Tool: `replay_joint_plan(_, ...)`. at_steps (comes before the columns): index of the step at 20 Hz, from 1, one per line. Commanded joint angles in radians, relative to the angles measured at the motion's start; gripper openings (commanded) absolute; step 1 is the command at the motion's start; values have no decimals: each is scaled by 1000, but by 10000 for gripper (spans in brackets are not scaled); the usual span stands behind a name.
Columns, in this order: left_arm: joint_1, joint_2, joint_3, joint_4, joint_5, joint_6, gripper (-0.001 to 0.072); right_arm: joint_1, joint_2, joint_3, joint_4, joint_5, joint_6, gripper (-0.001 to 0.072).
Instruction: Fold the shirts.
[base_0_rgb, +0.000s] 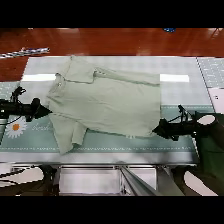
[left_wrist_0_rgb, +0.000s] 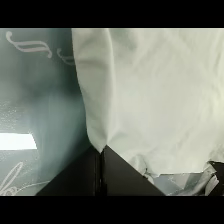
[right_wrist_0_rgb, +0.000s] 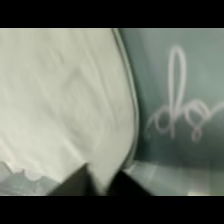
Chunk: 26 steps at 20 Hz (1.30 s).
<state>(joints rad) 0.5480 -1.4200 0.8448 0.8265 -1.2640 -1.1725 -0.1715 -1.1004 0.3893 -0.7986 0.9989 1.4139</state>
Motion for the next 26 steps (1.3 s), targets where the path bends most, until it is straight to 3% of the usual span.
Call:
replay_joint_plan(1,0,2,12,-1,-9,1,19,76,-37,60,133,-47,-93,24)
replay_joint_plan(5,0,74,140,-154,-46,24,18,79,48,352,76,83,-64,23)
replay_joint_plan(9,0,218,393,-417,-19,36,18,79,82,849,-87,159,26,23)
replay_joint_plan(14,3,336,826,-415,48,-26,18,79,82,1431,-287,260,98,23)
replay_joint_plan(17,24,410,1011,-294,52,-60,18,79,94,1662,-324,359,98,23)
replay_joint_plan(22,3,602,1104,-81,51,-120,18,79,270,1691,-437,408,117,23)
replay_joint_plan(26,-290,775,1103,437,40,-220,18,79,382,1691,-496,514,140,23)
